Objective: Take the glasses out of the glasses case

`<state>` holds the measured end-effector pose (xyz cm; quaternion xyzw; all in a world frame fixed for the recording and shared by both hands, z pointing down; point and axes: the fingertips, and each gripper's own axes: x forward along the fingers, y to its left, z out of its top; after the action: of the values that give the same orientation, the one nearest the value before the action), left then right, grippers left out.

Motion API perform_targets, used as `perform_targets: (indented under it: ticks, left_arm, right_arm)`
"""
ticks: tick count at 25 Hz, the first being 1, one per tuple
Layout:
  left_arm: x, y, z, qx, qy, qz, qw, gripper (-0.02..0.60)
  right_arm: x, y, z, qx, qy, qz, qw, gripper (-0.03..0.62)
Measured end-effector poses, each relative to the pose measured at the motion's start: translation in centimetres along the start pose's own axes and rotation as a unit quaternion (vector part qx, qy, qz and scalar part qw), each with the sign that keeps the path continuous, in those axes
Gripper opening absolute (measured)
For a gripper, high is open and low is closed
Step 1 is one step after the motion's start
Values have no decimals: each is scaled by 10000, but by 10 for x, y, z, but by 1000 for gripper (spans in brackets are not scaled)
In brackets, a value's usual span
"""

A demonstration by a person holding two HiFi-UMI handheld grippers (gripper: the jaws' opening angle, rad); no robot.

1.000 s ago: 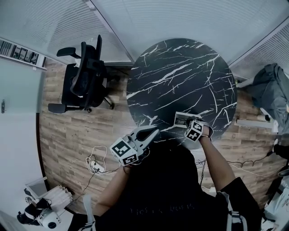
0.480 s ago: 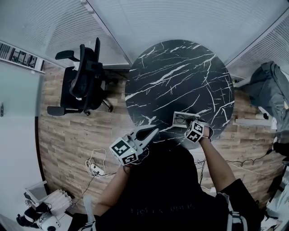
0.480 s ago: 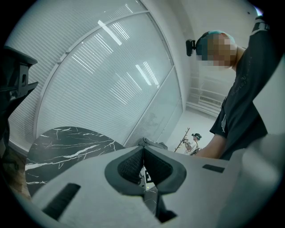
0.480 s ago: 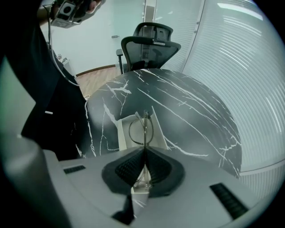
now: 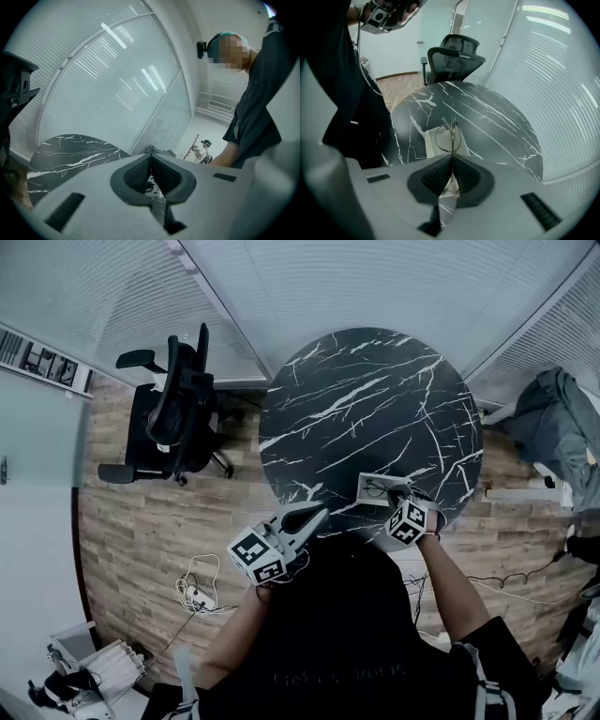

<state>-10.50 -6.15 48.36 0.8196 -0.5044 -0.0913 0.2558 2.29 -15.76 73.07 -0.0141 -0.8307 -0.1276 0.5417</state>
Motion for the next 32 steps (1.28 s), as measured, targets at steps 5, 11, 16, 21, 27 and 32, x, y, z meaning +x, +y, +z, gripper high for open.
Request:
perform_targets:
  ticks: [5, 11, 16, 21, 27, 32]
  left_arm:
    - [2, -7, -2, 63, 30, -98, 9999, 20]
    - [6, -14, -5, 117, 70, -224, 9997, 20]
    - [7, -22, -8, 115, 114, -306, 9994, 20]
    - [7, -25, -10, 143, 160, -395, 9990, 20]
    - [12, -24, -13, 155, 192, -512, 9984, 20]
    - [21, -27, -9, 249, 219, -631, 9975, 20]
  right_arm:
    - [-18, -2, 3, 286, -251, -168, 9991, 33]
    - [-45, -3, 9, 923, -750, -286, 9925, 33]
    - [-67, -4, 12, 1544, -1192, -373, 9801, 33]
    - [-87, -5, 15, 1865, -1482, -477, 9700, 33]
    - [-123, -3, 24, 2237, -1969, -613, 9526, 32]
    - [-151, -2, 34, 2332, -2299, -706, 9422, 32]
